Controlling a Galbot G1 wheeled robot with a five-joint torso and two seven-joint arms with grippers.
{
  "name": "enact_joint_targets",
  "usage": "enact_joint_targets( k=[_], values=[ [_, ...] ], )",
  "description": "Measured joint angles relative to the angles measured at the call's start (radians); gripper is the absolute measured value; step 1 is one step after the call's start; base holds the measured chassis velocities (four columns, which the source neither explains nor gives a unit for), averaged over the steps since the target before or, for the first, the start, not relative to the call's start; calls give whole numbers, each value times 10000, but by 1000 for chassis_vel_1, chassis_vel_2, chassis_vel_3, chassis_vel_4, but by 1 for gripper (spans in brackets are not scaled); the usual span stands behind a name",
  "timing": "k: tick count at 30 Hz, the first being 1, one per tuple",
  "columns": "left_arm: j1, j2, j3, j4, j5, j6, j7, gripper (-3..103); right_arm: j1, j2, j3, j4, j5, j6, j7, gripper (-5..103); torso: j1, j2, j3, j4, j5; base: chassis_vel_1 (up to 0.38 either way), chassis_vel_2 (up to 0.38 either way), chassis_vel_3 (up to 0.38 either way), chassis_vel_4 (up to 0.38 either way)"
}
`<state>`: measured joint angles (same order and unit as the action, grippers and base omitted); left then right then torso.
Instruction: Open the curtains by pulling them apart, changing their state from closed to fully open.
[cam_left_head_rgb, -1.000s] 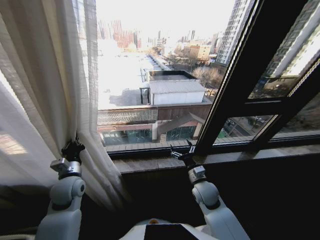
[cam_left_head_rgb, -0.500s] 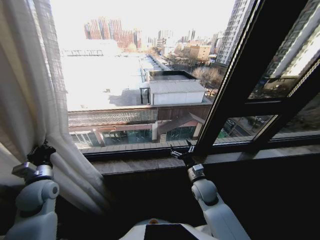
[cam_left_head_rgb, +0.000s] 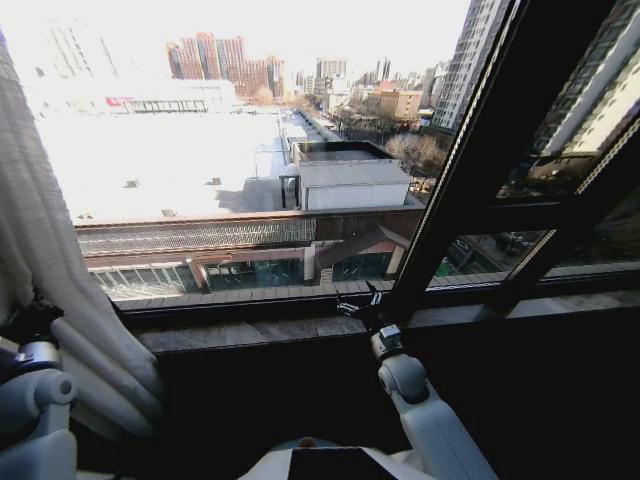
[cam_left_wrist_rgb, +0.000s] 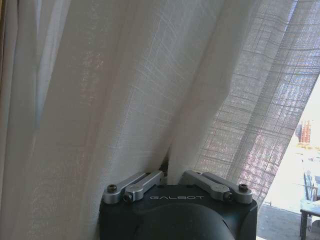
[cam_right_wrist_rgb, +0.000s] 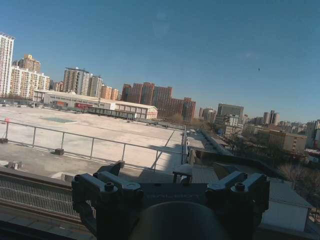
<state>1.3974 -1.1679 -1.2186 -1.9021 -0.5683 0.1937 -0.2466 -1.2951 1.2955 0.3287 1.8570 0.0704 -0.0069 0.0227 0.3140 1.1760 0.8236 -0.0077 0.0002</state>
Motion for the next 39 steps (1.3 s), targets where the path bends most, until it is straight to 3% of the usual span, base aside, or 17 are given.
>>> enact_joint_targets(
  k=[10,22,24,26,28,30,32,35,37,39],
  values=[
    [-435,262,-305,1023,-15,-47,-553,0,266,8,11,-523,131,101,-21,100,0,0,0,0,0,0,0,0,0],
    [-553,290,-105,1206,84,106,-927,0,385,161,-30,-743,131,102,-45,100,0,0,0,2,1,0,0,0,0],
    [-616,206,78,1089,177,159,-941,10,377,162,-11,-740,131,102,-46,100,0,0,0,2,-3,0,0,0,0],
    [-625,193,105,1066,190,163,-943,10,369,161,-6,-735,131,102,-46,100,0,0,0,2,-2,0,0,0,0],
    [-646,106,265,873,228,262,-958,20,295,131,43,-642,131,102,-47,100,0,0,0,0,-1,0,0,0,0],
    [-640,81,305,815,232,282,-961,20,278,124,53,-624,131,101,-46,100,0,-1,0,0,-1,0,0,0,0],
    [-524,-83,536,467,299,339,-937,31,191,100,97,-533,132,102,-44,100,0,0,0,0,0,0,0,0,0],
    [-237,-376,942,-41,616,321,-309,48,93,107,104,-431,131,109,-39,100,0,0,0,0,1,0,0,0,0],
    [-158,-463,1059,-162,764,269,-93,48,74,115,105,-409,126,109,-38,100,0,0,0,0,1,0,0,0,0],
    [127,-717,1565,-587,1230,38,387,59,31,158,105,-330,110,110,-35,100,0,0,0,0,3,0,0,0,0]
  ],
)
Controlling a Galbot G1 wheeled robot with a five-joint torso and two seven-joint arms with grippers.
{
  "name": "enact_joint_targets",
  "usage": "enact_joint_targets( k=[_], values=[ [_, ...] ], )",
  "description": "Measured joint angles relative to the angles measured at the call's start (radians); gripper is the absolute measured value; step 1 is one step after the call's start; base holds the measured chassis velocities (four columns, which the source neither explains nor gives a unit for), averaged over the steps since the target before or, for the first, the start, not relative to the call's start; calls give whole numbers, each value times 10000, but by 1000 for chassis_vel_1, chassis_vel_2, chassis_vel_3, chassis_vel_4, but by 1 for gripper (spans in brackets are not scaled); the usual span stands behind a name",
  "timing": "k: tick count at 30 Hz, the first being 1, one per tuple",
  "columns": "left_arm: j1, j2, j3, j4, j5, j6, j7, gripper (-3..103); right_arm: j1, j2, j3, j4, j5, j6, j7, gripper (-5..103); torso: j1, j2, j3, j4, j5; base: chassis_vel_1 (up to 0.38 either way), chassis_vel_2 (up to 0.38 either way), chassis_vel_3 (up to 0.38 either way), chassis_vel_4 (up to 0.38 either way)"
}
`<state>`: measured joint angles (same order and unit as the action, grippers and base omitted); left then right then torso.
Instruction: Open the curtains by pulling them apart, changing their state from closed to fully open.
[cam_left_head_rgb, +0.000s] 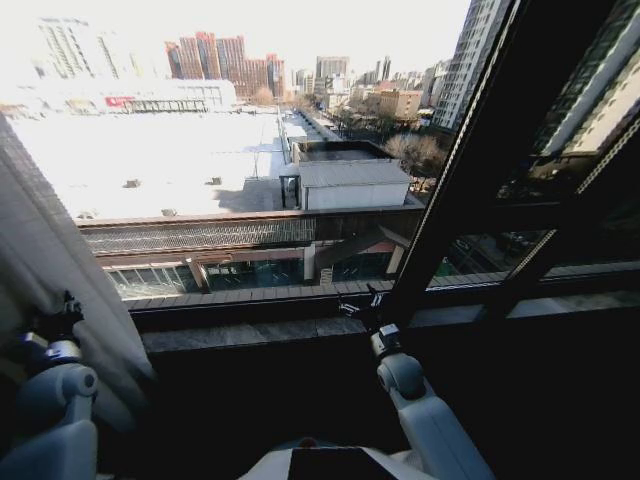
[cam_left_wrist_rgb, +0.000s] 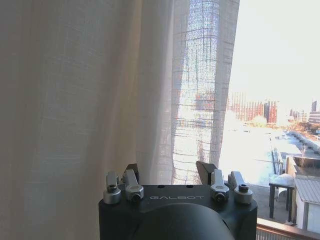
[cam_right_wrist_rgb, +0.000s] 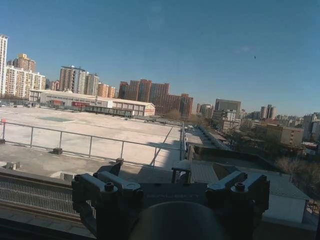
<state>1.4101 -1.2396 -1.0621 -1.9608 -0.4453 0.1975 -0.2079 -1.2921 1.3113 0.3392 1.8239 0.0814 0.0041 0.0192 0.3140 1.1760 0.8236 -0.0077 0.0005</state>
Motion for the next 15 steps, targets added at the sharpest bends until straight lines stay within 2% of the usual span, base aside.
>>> enact_joint_targets(
  k=[1,5,7,10,13,15],
  values=[
    [0,0,0,0,0,0,0,59,0,0,0,0,0,0,0,100,0,0,0,0,0,0,0,0,0],
    [612,-586,990,-955,986,-159,404,81,-110,42,7,183,-12,2,21,100,0,0,0,-1,-1,0,0,0,0],
    [744,-730,1132,-1154,1186,-130,524,81,-130,42,11,210,-12,3,30,100,0,0,0,0,-1,0,0,0,0],
    [1180,-1133,1544,-1770,1753,-103,927,96,-220,12,18,337,1,7,67,100,0,0,-1,0,1,0,0,0,0],
    [1415,-1296,1633,-1948,2048,-224,1032,98,-280,-19,15,460,66,-35,127,100,-1,0,-1,-1,1,0,0,0,0],
    [1800,-1469,1613,-2057,2284,-421,1330,100,-309,-25,1,563,197,-124,160,100,0,0,0,0,0,0,0,0,0]
  ],
)
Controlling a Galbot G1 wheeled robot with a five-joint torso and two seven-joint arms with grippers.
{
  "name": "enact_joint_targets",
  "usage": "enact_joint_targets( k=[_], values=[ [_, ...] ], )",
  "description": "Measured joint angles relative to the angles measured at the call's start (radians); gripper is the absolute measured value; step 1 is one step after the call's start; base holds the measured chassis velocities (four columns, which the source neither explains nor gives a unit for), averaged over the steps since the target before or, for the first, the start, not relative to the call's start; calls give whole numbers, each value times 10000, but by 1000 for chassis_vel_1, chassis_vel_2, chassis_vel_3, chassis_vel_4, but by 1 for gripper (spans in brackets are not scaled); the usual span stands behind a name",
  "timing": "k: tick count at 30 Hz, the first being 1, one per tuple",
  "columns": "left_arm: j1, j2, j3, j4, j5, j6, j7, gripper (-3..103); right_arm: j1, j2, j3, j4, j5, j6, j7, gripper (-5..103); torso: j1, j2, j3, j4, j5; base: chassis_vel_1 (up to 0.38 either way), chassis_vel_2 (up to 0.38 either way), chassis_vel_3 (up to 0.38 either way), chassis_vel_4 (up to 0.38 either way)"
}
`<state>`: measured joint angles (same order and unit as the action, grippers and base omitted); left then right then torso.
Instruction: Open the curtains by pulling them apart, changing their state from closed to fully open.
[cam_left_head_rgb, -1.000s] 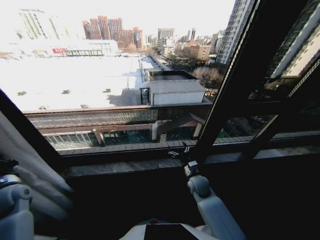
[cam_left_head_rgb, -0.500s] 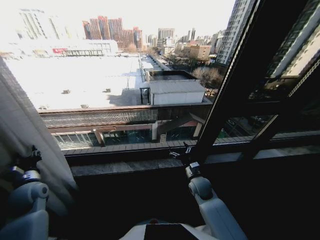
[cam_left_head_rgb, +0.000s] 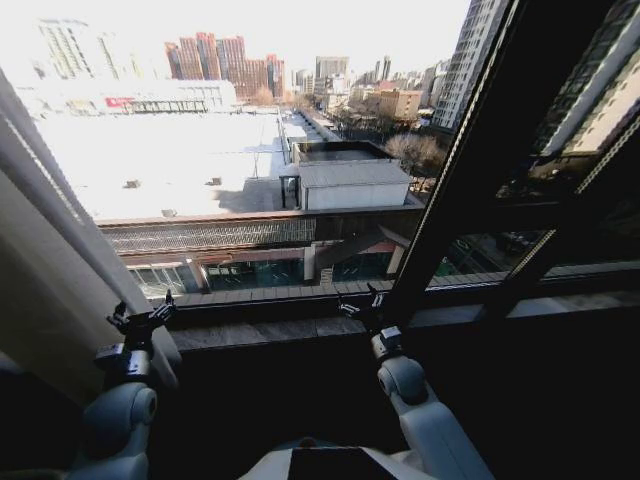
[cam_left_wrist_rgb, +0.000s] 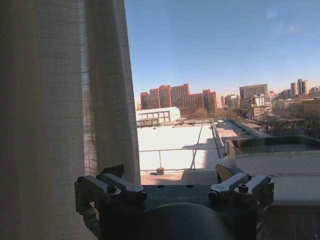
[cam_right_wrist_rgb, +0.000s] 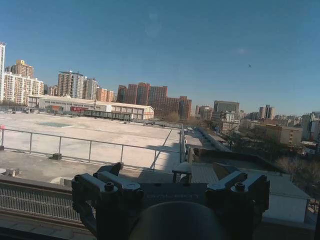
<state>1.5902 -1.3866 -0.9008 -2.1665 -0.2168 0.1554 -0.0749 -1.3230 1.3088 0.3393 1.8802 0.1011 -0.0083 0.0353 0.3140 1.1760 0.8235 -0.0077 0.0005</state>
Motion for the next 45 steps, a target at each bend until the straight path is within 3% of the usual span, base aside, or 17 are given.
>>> enact_joint_targets(
  k=[8,17,31,45],
  values=[
    [711,-246,-110,-131,46,-446,351,100,5,70,-46,116,67,-123,45,100,0,0,0,2,-1,0,0,0,0],
    [667,-227,-280,-198,-21,-545,300,100,-79,61,-32,647,76,-938,61,100,0,0,0,0,-3,0,0,0,0],
    [482,-199,-175,-149,15,-494,276,100,-85,-41,180,696,355,-955,185,100,0,0,0,0,-3,-54,-68,54,63],
    [693,-233,-285,-165,32,-659,266,100,-139,-36,207,780,372,-917,202,100,0,0,0,0,-2,-266,-271,257,273]
  ],
)
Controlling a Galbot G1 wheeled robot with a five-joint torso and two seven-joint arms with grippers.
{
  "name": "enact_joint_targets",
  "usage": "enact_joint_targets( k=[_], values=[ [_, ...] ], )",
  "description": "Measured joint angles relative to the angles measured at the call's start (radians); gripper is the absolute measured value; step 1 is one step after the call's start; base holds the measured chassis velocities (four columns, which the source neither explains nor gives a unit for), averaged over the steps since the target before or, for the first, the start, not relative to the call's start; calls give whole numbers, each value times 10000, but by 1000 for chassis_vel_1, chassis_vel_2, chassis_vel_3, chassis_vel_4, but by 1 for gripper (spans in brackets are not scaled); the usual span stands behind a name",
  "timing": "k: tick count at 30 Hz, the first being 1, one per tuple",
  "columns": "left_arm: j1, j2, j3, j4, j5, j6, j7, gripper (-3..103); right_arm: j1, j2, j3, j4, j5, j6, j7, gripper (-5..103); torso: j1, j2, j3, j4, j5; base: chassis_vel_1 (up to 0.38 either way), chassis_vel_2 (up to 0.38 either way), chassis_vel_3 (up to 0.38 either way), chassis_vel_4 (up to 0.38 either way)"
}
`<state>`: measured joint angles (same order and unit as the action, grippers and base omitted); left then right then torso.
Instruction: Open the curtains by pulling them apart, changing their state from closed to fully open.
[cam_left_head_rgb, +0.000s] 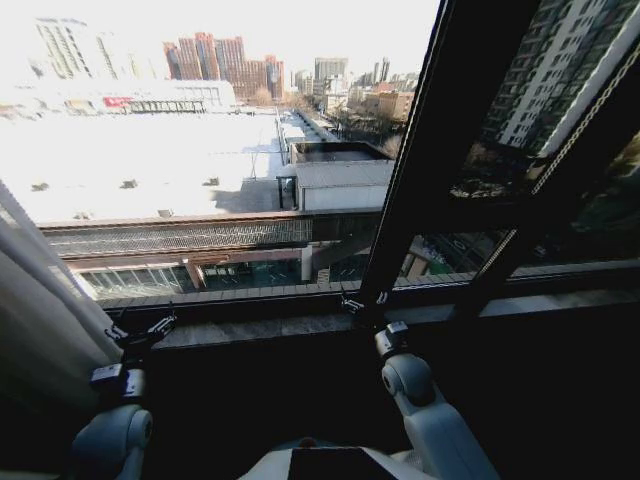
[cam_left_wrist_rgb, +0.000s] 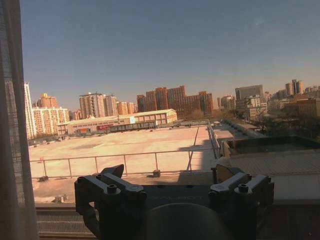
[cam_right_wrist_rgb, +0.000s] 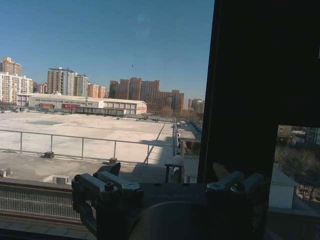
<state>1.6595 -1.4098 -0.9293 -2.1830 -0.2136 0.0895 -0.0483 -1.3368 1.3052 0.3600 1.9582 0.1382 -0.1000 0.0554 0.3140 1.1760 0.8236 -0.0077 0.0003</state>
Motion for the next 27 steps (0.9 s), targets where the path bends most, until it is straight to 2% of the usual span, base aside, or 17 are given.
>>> enact_joint_targets(
  k=[12,27],
  values=[
    [166,-53,-85,77,14,-239,-7,100,-86,-23,5,160,16,7,11,100,0,0,0,2,0,-366,-363,370,369],
    [411,-71,-103,66,-17,-555,-15,100,-192,51,-41,389,11,-4,19,100,0,-1,0,2,0,-313,-392,303,393]
  ],
)
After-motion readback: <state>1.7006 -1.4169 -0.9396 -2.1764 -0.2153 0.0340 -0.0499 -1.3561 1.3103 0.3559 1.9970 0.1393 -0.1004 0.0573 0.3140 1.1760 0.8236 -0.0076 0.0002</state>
